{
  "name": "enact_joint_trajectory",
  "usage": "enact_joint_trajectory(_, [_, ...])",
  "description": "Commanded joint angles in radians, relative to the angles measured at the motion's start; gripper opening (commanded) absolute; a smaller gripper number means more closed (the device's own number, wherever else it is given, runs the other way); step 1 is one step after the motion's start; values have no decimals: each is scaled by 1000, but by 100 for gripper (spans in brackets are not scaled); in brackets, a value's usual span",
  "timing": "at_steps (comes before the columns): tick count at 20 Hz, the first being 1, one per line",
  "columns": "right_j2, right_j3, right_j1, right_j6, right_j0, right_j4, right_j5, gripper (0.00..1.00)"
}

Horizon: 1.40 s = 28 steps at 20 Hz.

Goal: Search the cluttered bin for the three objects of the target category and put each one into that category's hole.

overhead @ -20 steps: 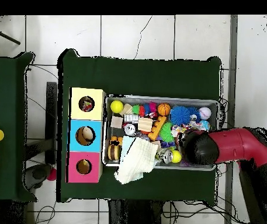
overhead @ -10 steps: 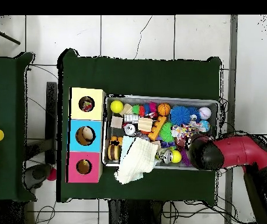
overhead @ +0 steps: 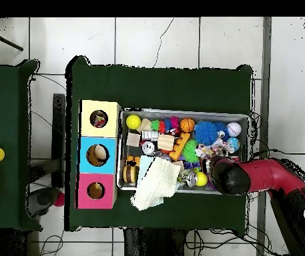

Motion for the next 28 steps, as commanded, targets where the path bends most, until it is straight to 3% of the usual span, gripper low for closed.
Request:
enact_joint_trajectory(1, [16,-13,87,-73,-32,23,-66,100])
enact_joint_trajectory(6, [-5,-40,145,-114,-29,-49,-99,100])
enact_joint_trajectory(11, [20,-27,123,-120,-34,-86,-192,100])
enact_joint_trajectory(20, [111,12,-11,-124,-27,14,-202,100])
enact_joint_trajectory(28, [135,38,-84,-191,-13,40,-108,100])
